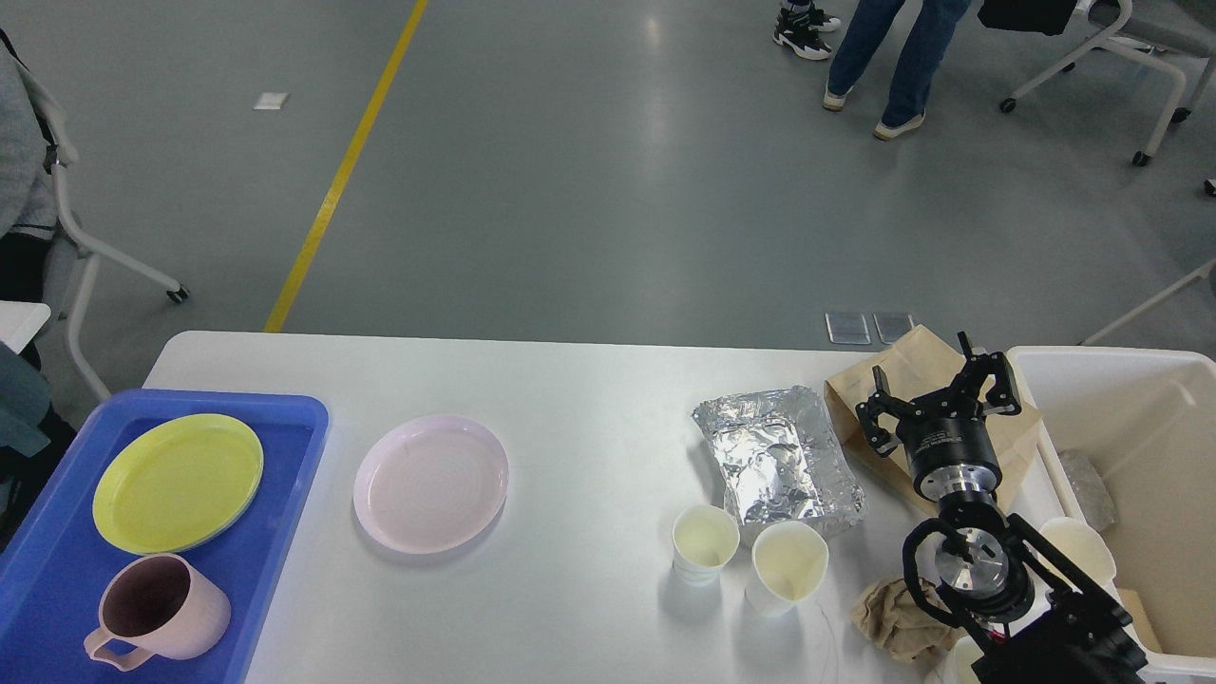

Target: Tidy desktop

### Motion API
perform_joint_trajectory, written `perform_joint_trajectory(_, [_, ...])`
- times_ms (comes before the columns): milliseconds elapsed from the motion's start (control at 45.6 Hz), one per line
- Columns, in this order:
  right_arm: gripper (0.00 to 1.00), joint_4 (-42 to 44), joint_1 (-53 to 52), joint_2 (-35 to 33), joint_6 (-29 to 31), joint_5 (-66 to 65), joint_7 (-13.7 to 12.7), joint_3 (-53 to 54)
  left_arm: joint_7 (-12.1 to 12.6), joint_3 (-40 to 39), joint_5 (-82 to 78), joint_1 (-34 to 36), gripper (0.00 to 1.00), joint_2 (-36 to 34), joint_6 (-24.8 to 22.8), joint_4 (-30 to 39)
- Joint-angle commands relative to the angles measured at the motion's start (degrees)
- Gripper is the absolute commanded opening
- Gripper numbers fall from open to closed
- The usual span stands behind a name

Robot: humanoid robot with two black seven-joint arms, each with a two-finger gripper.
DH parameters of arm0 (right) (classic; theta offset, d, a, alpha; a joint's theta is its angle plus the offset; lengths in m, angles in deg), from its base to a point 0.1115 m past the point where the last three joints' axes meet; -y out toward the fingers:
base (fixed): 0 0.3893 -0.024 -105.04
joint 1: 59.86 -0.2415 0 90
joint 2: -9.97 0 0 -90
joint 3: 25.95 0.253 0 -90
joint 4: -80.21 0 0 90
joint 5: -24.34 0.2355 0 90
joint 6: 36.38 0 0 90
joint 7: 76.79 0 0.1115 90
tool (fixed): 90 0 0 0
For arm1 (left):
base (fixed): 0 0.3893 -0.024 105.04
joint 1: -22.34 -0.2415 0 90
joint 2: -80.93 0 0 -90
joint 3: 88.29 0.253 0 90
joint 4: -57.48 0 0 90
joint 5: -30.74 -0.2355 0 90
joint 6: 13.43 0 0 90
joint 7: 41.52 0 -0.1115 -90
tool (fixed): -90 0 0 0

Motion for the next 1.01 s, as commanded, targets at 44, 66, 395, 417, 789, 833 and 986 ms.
perform_joint_trajectory(44, [1.0, 0.0, 0.0, 0.0, 0.0, 0.0, 0.02, 0.01, 0.34, -15.56, -4.43, -16.47, 0.02, -4.43, 0.01, -8.21])
perform_joint_trajectory(66, [1.0, 0.0, 0.0, 0.0, 0.0, 0.0, 0.02, -0.08, 0.34, -17.85, -4.96, -19.01, 0.02, -4.43, 0.01, -8.83])
perform_joint_trajectory(395, [1.0, 0.0, 0.0, 0.0, 0.0, 0.0, 0.02, 0.01, -0.53, -31.05, -7.07, -40.13, 0.04, -4.26, 0.01, -14.46])
perform_joint_trajectory(417, [1.0, 0.0, 0.0, 0.0, 0.0, 0.0, 0.02, 0.01, -0.88, -31.14, -6.9, -40.83, 0.04, -4.17, 0.01, -14.81])
perform_joint_trajectory(789, [1.0, 0.0, 0.0, 0.0, 0.0, 0.0, 0.02, 0.01, -5.72, -32.2, -6.28, -46.81, 0.04, -1.97, 0.01, -15.17])
perform_joint_trajectory(833, [1.0, 0.0, 0.0, 0.0, 0.0, 0.0, 0.02, 0.0, -5.72, -32.46, -6.19, -47.25, 0.05, -1.97, 0.01, -15.17])
perform_joint_trajectory(986, [1.0, 0.0, 0.0, 0.0, 0.0, 0.0, 0.02, 0.01, -5.81, -32.81, -6.28, -49.01, 0.05, -1.97, 0.01, -15.17])
